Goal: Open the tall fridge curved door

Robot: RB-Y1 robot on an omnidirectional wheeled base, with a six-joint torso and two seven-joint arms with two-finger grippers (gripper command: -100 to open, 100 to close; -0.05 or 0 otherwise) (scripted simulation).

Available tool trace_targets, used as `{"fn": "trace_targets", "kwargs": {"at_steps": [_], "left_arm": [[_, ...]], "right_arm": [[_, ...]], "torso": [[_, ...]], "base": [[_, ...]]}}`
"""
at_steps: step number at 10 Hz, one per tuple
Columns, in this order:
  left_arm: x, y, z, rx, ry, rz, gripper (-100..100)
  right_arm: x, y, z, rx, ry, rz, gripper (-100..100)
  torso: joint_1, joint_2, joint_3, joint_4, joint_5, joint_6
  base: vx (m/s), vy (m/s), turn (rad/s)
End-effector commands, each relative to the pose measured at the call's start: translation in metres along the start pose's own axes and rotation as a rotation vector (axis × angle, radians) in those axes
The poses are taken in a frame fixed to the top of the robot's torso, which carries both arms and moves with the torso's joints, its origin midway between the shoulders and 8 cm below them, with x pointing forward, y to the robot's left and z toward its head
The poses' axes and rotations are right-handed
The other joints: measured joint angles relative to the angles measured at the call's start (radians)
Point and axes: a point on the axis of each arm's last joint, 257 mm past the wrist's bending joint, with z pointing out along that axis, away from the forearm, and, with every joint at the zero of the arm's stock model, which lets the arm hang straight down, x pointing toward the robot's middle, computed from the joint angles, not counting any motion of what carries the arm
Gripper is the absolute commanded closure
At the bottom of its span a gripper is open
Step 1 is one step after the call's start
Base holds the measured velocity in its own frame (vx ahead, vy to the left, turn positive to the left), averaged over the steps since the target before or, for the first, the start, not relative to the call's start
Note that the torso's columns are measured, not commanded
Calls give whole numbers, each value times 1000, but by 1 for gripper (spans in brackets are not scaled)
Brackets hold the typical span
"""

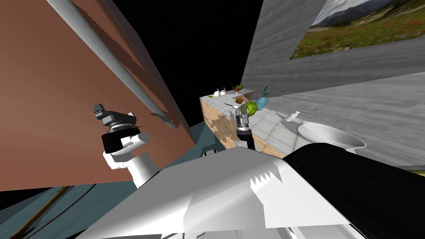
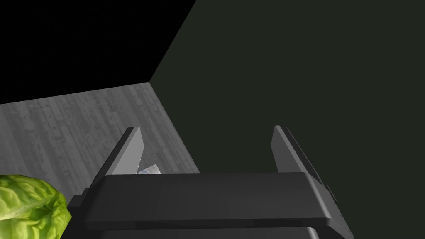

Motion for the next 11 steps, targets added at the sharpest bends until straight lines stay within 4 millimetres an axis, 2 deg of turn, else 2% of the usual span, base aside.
{"fn": "trace_targets", "kwargs": {"at_steps": [1, 2, 4, 5, 6, 7, 9, 10, 11], "left_arm": [[-18, 14, 15, -50, -62, -90, -100], [-11, 8, 20, -37, -55, -102, -100], [-20, 22, 32, -83, -98, -199, -100], [-15, 18, 36, -74, -93, -207, -100], [-18, 26, 41, -97, -111, -257, -100], [-15, 24, 43, -93, -108, -261, -100], [-16, 41, 52, -140, -136, -362, -100], [-11, 35, 55, -130, -129, -371, -100], [-7, 41, 61, -149, -135, -426, -100]], "right_arm": [[0, 0, 0, 0, 0, 0, 0], [0, 0, 0, 0, 0, 0, 0], [0, 0, 0, 0, 0, 0, 0], [0, 0, 0, 0, 0, 0, 0], [0, 0, 0, 0, 0, 0, 0], [0, 0, 0, 0, 0, 0, 0], [0, 0, 0, 0, 0, 0, 0], [0, 0, 0, 0, 0, 0, 0], [0, 0, 0, 0, 0, 0, 0]], "torso": [[-1, -1, -1, 0, 0, 0], [-3, -1, -1, 0, -1, 0], [0, 1, 0, 0, 0, 0], [-2, 0, 0, 0, 0, 0], [0, 0, 0, 0, 0, 0], [1, 0, 0, 0, 1, 0], [1, 0, 0, 0, 0, 0], [-3, 0, 0, 0, 0, 0], [-2, 0, 0, 0, -1, 0]], "base": [[44, -152, 134], [22, -128, 58], [19, -141, 123], [8, -120, 37], [7, -95, 63], [4, -66, 47], [1, -89, 115], [1, -103, 49], [-21, -66, 97]]}}
